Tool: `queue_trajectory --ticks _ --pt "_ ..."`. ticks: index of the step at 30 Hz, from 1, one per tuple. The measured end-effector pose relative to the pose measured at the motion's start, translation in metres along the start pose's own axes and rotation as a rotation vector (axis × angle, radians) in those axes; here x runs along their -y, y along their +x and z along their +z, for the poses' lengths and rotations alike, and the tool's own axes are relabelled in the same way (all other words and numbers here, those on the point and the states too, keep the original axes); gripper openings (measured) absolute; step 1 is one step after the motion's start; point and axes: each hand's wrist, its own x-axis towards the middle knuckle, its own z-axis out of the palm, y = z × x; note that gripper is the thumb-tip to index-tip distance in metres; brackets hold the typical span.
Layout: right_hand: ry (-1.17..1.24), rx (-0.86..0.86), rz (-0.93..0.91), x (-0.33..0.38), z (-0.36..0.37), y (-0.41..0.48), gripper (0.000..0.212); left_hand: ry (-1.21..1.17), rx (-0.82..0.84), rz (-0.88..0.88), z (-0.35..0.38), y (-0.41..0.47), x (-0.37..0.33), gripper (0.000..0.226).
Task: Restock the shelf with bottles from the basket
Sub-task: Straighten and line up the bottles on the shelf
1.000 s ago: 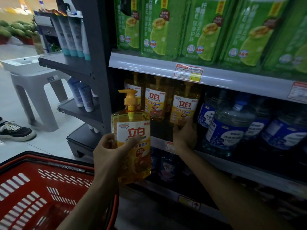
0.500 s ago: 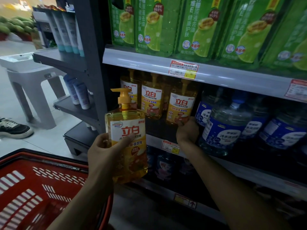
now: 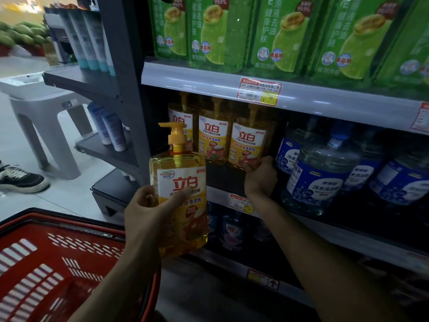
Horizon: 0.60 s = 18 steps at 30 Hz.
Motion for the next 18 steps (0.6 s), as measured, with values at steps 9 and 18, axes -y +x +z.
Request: queue_trajectory --ticks 9,18 --pt "-0.004 -0.002 -0.076 -0.0027 0.0011 -0.0037 0.045 0.001 0.012 0.012 -0.0018 0.0011 0.0016 0.054" --pt "-0.006 -0.011 -0.108 -0.0043 0.001 -0.0052 0.045 -0.024 -0.004 0.011 -0.0039 -0.0003 -0.0024 0.049"
